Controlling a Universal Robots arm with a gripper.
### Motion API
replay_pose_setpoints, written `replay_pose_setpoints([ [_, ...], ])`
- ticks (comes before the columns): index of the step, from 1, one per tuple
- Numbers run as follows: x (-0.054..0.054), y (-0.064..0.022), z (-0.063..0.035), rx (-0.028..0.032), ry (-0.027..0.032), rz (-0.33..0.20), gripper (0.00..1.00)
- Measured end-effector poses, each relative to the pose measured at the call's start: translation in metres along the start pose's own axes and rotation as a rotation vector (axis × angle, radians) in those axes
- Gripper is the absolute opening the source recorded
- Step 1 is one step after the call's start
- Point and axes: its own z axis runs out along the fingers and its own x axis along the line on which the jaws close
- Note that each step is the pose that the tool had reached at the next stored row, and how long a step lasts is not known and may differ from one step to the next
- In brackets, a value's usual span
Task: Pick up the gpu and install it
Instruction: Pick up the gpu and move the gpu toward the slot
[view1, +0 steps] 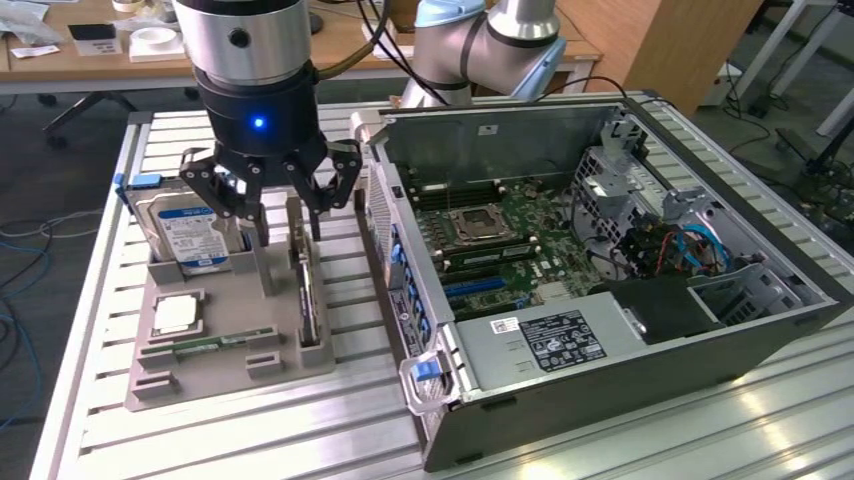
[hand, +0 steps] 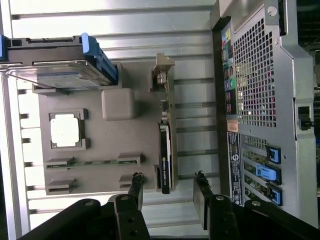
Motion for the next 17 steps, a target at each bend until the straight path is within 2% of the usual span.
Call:
replay_pose_setpoints([
  [17, 0.0001, -0.0002, 0.0051, 0.0001, 0.0000, 0.000, 0.53],
])
